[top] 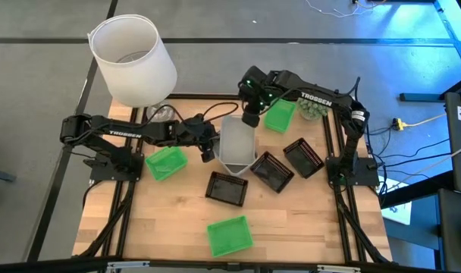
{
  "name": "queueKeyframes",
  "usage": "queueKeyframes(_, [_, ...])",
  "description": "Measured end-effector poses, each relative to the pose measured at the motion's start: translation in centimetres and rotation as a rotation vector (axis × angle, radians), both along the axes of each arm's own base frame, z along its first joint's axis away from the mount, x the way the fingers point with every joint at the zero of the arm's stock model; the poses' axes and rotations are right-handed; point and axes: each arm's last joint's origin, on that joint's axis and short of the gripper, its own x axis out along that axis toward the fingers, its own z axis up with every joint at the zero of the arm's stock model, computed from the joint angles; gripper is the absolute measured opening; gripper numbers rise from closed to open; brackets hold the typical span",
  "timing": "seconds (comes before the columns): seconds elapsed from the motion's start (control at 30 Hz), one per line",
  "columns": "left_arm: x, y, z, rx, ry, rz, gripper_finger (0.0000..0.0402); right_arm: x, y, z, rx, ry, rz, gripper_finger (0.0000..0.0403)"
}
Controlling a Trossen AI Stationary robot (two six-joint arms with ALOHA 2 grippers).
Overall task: Stack baskets by color
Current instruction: Stack the bottom gray bin on top of the top gray bin
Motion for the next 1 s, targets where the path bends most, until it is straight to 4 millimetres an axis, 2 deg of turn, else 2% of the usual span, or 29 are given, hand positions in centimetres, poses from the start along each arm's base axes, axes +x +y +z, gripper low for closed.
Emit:
queueKeyframes(0.3, [0.0, 0.0, 0.0, 0.01, 0.002, 0.015, 0.0085, 0.1, 0.0, 0.0, -0.072, -0.002, 0.125, 0.0072])
queueKeyframes(0.53, [0.0, 0.1, 0.0, 0.013, 0.002, 0.014, 0.0085, 0.0, -0.1, 1.7, -0.127, -0.01, 0.106, 0.0009])
queueKeyframes(0.6, [0.0, 0.1, 0.0, 0.013, 0.002, 0.014, 0.0085, -0.1, 0.0, 2.2, -0.127, -0.011, 0.106, 0.0006])
queueKeyframes(0.83, [0.0, 0.1, 0.0, 0.013, 0.003, 0.014, 0.0085, 0.0, 0.3, 3.9, -0.131, -0.061, 0.122, 0.0068])
queueKeyframes(1.0, [0.0, 0.1, 0.0, 0.013, 0.003, 0.014, 0.0085, 0.0, 1.2, 3.8, -0.126, -0.021, 0.162, 0.0123])
